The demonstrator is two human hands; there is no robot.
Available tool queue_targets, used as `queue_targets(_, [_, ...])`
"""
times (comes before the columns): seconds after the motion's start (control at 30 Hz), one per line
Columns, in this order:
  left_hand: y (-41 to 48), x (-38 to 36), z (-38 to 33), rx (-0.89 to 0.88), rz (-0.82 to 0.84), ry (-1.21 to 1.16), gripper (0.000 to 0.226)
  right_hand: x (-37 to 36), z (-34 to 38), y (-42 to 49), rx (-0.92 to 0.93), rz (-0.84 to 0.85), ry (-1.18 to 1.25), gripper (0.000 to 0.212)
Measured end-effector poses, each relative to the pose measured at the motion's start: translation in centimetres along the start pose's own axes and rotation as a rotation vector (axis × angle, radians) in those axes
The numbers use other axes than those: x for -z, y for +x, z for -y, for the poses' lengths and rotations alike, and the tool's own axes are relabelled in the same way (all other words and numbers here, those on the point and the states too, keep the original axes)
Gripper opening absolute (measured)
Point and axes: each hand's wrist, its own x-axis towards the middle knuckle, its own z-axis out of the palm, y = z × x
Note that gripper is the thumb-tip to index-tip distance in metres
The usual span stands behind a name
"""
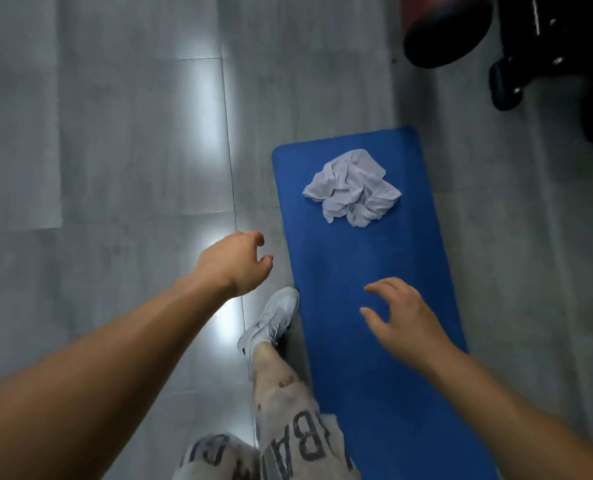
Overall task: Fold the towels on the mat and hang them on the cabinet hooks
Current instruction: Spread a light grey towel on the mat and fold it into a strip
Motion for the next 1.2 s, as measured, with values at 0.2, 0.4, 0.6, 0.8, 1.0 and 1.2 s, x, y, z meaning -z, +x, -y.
queue_targets(0.2, [15.6,-2.2,0.0,-0.016,0.048,0.009,0.046,-3.2,-3.5,12.4,-0.147,-0.017,0.085,0.044])
queue_targets(0.4, [30.1,-8.2,-0.7,-0.131,0.123,0.101,0.049,-8.6,-7.8,25.7,-0.236,-0.061,0.147,0.051])
queue_targets(0.6, [43.1,-13.5,-3.1,-0.25,0.132,0.061,0.06,-14.3,-13.7,38.2,-0.212,-0.2,0.214,0.059])
queue_targets(0.8, [51.2,-15.1,-7.7,-0.324,0.131,-0.11,0.073,-16.1,-19.4,46.5,-0.475,-0.507,0.446,0.074])
queue_targets(1.0, [53.6,-18.6,-12.5,-0.282,0.215,-0.03,0.076,-17.1,-23.5,48.3,-0.756,-0.57,0.623,0.077])
queue_targets(1.2, [53.2,-20.5,-12.2,-0.216,0.214,-0.187,0.052,-18.4,-23.0,48.4,-0.664,-0.449,0.955,0.084])
